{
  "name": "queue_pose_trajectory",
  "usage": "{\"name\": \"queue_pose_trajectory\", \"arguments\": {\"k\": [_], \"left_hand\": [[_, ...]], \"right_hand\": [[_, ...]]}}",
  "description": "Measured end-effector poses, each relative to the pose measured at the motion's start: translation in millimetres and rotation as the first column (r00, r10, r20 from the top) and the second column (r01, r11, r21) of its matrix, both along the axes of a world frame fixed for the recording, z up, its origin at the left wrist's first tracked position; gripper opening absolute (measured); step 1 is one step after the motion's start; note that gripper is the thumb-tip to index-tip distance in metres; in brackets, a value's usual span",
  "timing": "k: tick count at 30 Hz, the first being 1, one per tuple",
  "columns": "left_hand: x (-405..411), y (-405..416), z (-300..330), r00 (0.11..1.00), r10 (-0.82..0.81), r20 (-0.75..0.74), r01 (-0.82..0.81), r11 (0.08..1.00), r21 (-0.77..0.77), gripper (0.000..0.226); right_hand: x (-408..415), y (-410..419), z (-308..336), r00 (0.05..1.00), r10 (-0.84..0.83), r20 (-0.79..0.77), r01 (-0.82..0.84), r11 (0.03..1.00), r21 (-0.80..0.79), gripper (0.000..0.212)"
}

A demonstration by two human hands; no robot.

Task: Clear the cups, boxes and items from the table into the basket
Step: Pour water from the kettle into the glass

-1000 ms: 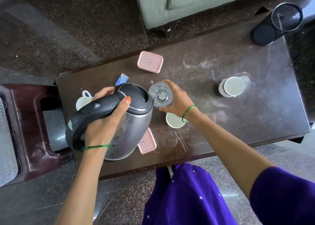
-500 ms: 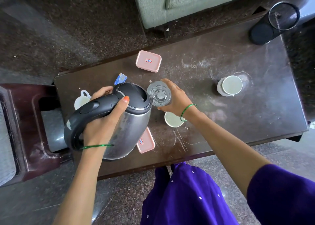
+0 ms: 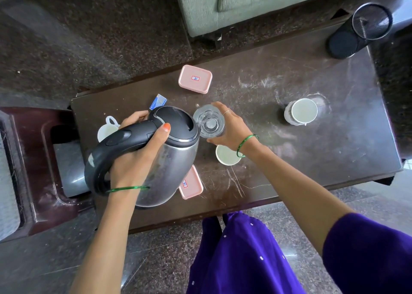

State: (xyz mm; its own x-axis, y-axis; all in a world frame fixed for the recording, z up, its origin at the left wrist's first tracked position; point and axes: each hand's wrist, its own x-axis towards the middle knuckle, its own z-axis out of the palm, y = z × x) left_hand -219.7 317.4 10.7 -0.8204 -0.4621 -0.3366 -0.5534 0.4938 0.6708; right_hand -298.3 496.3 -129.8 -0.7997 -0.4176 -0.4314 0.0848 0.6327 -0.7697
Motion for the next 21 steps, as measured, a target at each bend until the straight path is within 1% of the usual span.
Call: {"name": "queue_pose_trajectory", "arguments": {"k": [8, 12, 21], "left_hand": [[1.1, 0.7, 0.2, 1.0, -0.005, -0.018, 0.005, 1.0, 0.012, 0.047], [4.1, -0.2, -3.0, 0.997, 0.045, -0.065, -0.042, 0.998, 0.057, 0.038], [6.5, 0.0, -5.6, 0.993, 0.067, -0.102, -0.059, 0.995, 0.078, 0.035]], "right_hand": [[0.1, -0.1, -0.9, 1.0, 0.001, 0.004, -0.001, 1.0, 0.006, 0.092], [0.5, 0.1, -1.3, 1.0, -0.002, 0.003, 0.002, 1.0, 0.005, 0.092], [-0.1, 0.0, -2.0, 1.0, 0.006, 0.005, -0.006, 1.0, 0.012, 0.094]]}}
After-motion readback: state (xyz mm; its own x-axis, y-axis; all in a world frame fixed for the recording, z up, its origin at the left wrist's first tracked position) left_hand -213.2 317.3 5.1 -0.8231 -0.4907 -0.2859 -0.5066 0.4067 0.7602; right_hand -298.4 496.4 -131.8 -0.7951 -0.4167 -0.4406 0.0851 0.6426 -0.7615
